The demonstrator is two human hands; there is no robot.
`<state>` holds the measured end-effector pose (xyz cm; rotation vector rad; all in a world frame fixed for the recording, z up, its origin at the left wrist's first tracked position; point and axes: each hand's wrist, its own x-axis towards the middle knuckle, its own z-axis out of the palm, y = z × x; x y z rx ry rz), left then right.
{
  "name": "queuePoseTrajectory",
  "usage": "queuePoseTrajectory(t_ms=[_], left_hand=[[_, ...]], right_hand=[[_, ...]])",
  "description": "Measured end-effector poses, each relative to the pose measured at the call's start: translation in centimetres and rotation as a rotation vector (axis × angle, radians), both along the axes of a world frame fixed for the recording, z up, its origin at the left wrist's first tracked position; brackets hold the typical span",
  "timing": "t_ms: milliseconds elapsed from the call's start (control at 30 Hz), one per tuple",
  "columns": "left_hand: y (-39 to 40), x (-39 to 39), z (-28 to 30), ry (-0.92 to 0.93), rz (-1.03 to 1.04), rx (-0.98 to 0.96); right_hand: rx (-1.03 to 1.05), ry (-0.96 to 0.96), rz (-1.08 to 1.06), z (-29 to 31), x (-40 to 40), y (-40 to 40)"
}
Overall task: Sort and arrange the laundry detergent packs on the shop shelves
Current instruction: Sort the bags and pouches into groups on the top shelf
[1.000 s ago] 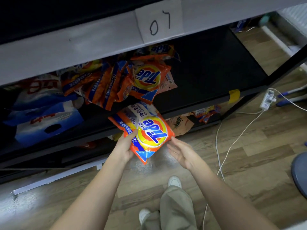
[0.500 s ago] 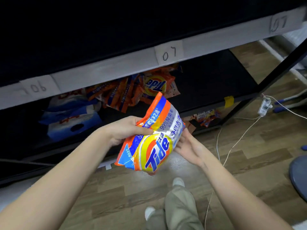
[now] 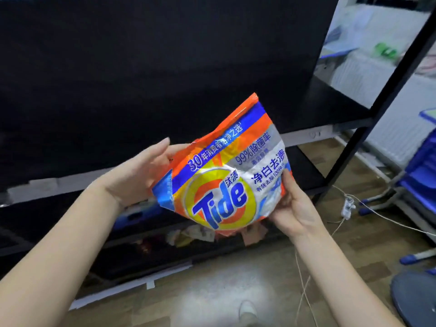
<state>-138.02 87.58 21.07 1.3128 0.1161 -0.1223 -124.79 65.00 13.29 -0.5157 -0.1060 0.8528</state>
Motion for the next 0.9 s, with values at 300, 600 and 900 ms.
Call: queuePoseTrajectory(t_ms=[300,600,900], left_hand=[[0.1,-4.3,6.1,-0.437,0.155,-0.007],[4.0,-7.5,13.7,-0.508,0.741,0.258],[13.1,-10.9,19.5,-0.434,1.053,0.461]], right_hand=[[0.356,-0.066,0.086,15.7,-3.1,3.1],[0.134,-0.363,0.113,21.9,-4.5,11.4],[-0.315,-1.001,0.219,27.3,-4.9,19.0]])
